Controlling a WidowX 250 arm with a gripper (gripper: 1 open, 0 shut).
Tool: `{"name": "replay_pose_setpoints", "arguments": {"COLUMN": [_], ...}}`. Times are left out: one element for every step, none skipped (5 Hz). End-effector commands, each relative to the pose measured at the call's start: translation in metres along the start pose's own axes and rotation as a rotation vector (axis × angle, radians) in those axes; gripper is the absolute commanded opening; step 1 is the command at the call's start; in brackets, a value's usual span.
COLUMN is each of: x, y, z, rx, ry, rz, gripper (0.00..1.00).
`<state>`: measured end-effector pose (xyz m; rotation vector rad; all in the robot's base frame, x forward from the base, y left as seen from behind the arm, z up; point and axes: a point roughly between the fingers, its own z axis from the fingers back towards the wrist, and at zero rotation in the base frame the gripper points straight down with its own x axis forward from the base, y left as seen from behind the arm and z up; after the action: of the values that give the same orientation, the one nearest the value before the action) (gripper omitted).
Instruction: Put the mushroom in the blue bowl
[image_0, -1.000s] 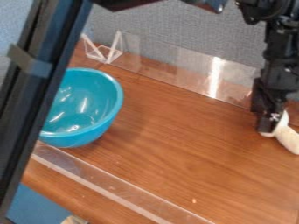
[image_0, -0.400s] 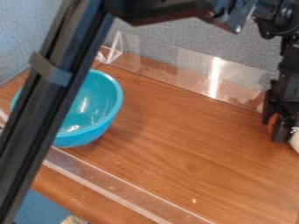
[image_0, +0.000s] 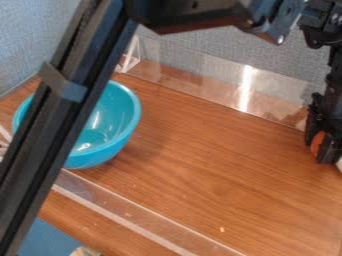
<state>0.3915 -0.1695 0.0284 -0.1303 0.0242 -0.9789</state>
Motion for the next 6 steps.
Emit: {"name": "replay_pose_setpoints", "arguments": {"x": [-0.004,-0.025,-0.052,-0.072,-0.103,-0.149], "y": [-0.013,-0.02,-0.026,-0.02,-0.013,0.003], "z": [0.049,0.068,0.08,0.092,0.104,0.114], "rx": [0.052,0.062,0.061,0.064,0.07,0.081], "ry": [-0.076,-0.08,-0.068,-0.04,-0.006,0.037], "rz": [-0.011,-0.021,-0.024,0.011,0.069,0.16], "gripper": [0.0,0.0,0.0,0.0,0.0,0.0]}}
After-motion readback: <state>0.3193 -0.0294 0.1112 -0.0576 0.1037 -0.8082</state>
